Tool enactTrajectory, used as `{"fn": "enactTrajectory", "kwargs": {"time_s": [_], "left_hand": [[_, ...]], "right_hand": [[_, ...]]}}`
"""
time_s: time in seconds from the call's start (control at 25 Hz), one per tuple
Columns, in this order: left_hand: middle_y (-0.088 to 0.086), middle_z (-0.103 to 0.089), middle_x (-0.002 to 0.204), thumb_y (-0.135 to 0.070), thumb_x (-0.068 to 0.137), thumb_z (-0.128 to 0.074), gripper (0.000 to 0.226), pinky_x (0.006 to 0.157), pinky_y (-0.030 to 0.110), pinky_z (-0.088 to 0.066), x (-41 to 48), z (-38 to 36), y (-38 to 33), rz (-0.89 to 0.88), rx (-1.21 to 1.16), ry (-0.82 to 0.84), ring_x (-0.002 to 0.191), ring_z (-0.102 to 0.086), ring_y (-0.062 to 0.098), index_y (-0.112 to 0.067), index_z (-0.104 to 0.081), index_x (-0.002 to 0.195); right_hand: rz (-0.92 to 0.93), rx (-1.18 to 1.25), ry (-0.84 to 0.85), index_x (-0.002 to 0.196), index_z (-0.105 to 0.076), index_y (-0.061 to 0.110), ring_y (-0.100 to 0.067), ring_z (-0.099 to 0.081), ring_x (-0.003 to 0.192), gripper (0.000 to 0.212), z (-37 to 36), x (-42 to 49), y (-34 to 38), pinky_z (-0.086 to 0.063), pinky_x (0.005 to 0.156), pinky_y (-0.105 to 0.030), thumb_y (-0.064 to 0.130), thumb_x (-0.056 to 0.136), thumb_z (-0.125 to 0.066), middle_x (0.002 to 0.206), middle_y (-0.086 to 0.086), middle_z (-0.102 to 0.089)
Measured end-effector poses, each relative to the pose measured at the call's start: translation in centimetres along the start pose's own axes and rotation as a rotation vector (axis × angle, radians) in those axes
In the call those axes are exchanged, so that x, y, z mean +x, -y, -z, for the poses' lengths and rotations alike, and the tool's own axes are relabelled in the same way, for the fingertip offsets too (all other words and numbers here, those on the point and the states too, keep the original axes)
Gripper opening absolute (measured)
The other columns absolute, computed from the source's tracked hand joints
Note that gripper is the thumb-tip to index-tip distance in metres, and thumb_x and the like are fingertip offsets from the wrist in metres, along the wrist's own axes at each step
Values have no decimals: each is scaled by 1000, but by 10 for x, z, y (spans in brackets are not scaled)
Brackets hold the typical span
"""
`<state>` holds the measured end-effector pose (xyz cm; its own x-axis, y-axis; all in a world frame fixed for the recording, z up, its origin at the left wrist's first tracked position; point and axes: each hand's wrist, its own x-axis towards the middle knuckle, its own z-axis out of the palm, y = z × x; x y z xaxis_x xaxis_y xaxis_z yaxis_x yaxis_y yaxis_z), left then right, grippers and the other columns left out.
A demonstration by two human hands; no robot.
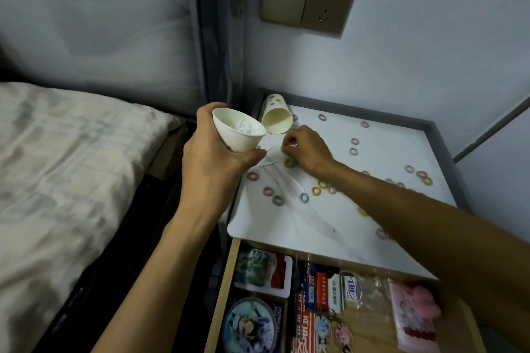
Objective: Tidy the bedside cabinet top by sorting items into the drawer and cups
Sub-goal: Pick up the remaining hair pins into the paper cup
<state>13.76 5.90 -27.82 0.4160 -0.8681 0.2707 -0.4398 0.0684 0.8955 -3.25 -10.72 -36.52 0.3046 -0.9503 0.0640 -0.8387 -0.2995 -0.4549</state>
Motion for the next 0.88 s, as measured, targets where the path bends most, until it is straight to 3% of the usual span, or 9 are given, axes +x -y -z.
{"fn": "enactTrajectory", "kwargs": {"time_s": [0.2, 0.32, 0.4, 0.56, 0.68, 0.88], "left_hand": [[-10, -60, 104, -25, 62, -89, 76, 63, 5, -43, 0, 1, -1, 15, -5, 8, 91, -58, 8, -25, -46, 125], [-8, -61, 105, -26, 62, -89, 76, 68, 13, -45, 3, 6, 0, 32, -10, -9, 94, -60, 11, -26, -47, 126], [-8, -62, 105, -27, 61, -89, 76, 75, 23, -50, 4, 8, 1, 45, -26, -25, 95, -60, 13, -26, -47, 124], [-6, -63, 106, -27, 61, -89, 76, 79, 32, -54, 4, 7, 2, 66, -36, -24, 96, -61, 13, -26, -48, 124], [-6, -63, 106, -26, 61, -90, 76, 78, 31, -54, 8, 6, 4, 71, -37, -23, 95, -61, 13, -25, -48, 124], [-8, -62, 104, -25, 62, -89, 76, 76, 28, -54, 10, 5, 5, 73, -28, -9, 93, -61, 11, -24, -47, 125]], "right_hand": [[-59, 176, -34, 90, -68, 8, -13, -59, 81, 4, 21, -9, -10, -41, 69, -17, 10, 87, -69, 88, -1, -63], [-63, 38, 85, 90, -69, 14, -12, -63, 79, 7, 40, -8, -24, -43, 65, -15, 15, 84, -72, 85, 1, -67], [-82, 9, 67, 100, -70, 15, -10, -63, 78, 17, 46, 3, -27, -44, 68, -16, 22, 84, -72, 94, -2, -69], [8, -72, 87, 131, -58, 11, -28, -55, 118, 37, 36, 34, -20, -41, 93, -29, 18, 94, -57, 134, -12, -55], [56, -112, 114, 121, -61, 7, -34, -53, 117, 28, 20, 42, -22, -46, 96, -39, 15, 96, -53, 135, -16, -50], [89, -50, -14, 119, -68, 11, -26, -51, 117, 27, 10, 32, -26, -37, 88, -24, 17, 95, -59, 128, -10, -55]]}}
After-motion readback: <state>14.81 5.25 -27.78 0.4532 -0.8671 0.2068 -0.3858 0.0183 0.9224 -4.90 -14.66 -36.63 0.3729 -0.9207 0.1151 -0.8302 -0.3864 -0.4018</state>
